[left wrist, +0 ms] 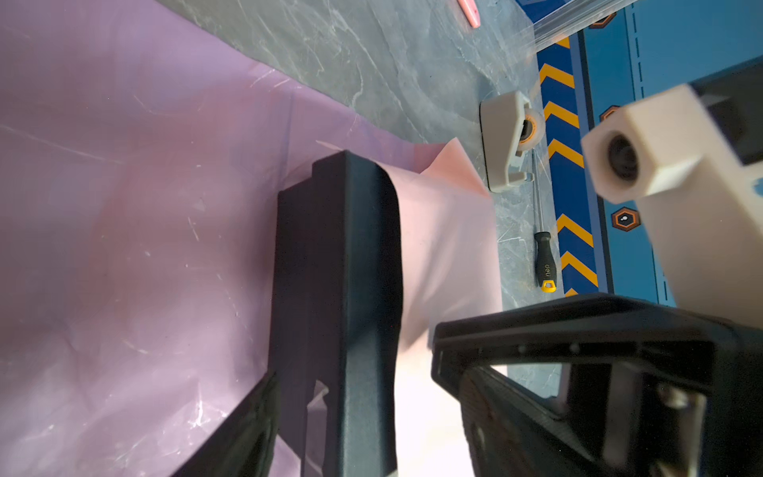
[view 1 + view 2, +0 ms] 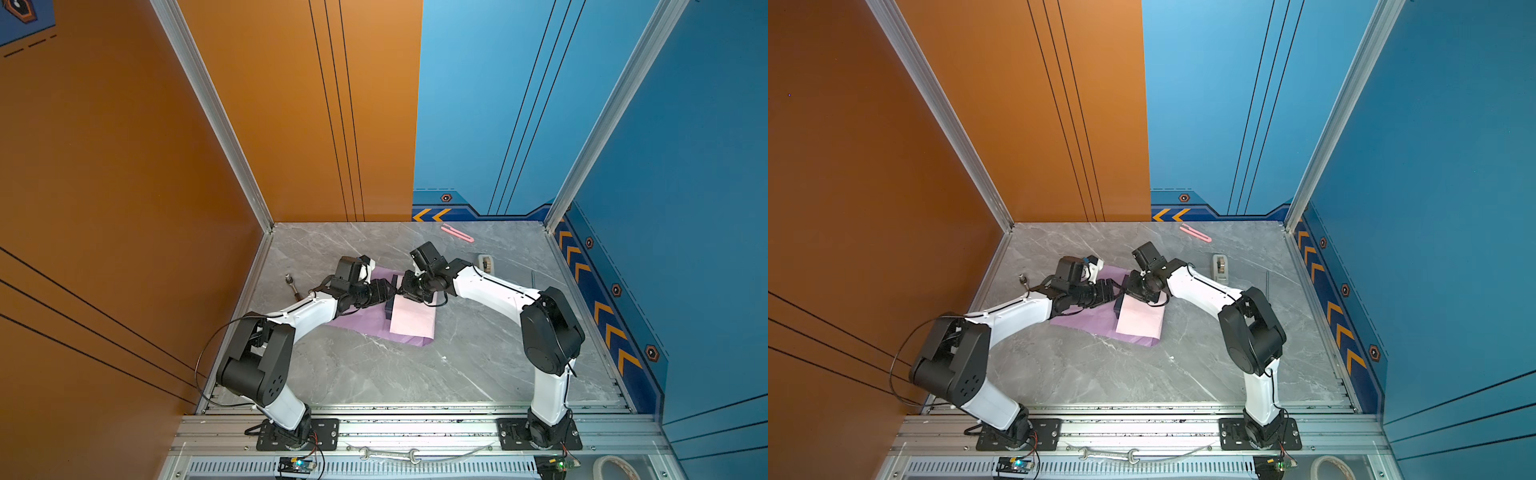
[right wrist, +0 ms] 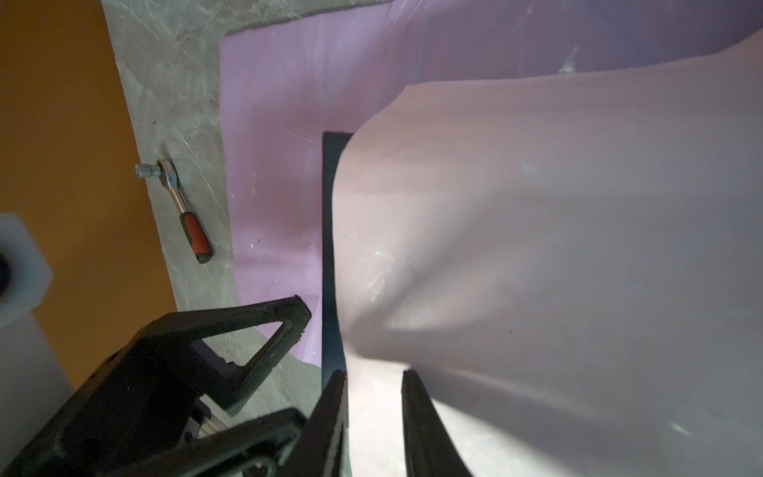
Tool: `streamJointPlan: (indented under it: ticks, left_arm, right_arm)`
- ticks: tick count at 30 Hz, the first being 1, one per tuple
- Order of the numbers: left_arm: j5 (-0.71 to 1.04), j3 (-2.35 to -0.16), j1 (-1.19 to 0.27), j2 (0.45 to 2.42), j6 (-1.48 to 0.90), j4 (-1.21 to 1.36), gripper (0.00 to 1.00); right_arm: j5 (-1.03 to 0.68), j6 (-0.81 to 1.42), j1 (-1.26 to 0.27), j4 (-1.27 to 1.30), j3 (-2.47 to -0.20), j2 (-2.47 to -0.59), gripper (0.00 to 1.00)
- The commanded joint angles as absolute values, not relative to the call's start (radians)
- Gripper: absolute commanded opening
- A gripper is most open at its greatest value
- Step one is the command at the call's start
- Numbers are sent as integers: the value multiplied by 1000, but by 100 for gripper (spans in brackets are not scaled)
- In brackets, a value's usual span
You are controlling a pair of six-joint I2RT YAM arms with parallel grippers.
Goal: Wrap the gift box in paper
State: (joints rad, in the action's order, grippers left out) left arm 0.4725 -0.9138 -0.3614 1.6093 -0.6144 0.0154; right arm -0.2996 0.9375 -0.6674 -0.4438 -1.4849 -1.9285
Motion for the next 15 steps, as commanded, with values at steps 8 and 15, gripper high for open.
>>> streamJointPlan:
  ticks: [8,15]
  left_arm:
    - [442,-934,-380,1670,-576,-4,66]
    - [404,-942,-390,1685,-560,-39,58]
  right_arm:
    - [-316,939,-660,-428,-1472,-1954,18]
    - [-323,940,-660,-422,-1479,-1956,19]
